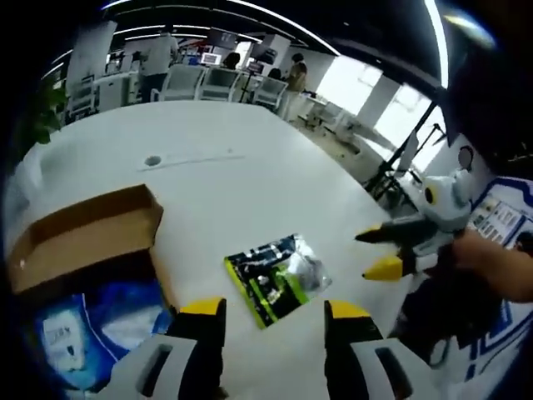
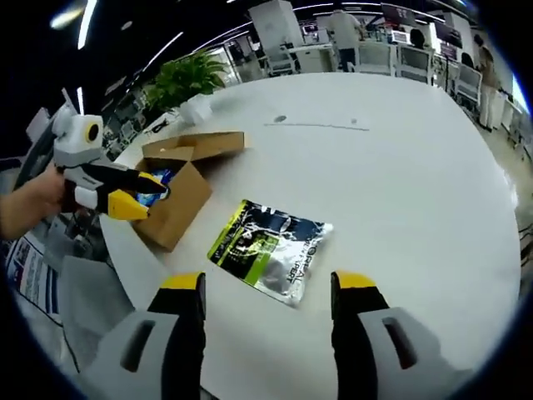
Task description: Operate the shoe box by opening the lid, removing the specified soft item, and placing it in the target area until the item is outside and the box remains undamaged.
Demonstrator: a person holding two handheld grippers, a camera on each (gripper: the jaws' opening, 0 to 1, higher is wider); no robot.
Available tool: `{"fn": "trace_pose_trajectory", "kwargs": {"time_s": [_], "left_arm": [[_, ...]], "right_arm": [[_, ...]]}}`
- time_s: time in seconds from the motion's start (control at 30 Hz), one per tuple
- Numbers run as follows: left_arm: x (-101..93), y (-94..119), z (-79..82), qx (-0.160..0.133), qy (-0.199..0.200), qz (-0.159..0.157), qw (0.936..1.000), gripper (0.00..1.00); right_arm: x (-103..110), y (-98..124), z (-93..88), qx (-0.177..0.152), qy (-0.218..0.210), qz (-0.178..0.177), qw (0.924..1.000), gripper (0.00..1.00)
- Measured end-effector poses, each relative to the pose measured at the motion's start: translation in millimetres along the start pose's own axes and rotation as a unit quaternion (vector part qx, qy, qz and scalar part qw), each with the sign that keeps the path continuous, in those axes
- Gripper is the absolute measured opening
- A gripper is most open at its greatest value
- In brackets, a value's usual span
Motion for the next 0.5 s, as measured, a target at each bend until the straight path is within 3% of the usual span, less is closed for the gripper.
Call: {"fn": "trace_pose_trajectory", "kwargs": {"time_s": [0.3,0.5], "left_arm": [[21.4,40.7,-6.5,-0.020,0.003,0.006,0.9998,0.51],[47.8,78.5,-10.9,-0.041,0.014,0.024,0.9988,0.51]], "right_arm": [[25.1,-3.6,15.0,-0.014,0.004,0.001,0.9999,0.58],[60.1,-17.3,36.2,-0.027,0.010,0.020,0.9994,0.57]]}}
Point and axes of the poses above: the point that each gripper's makers call its tool centre point, and the gripper's own axes: y roughly backward along the fingers, x roughly to its left, z roughly out of its top, the point moved 9 cm from there along y, roughly backward along the fingers, and after that the axes turned 11 degrees about y, right-handed, at the moved point
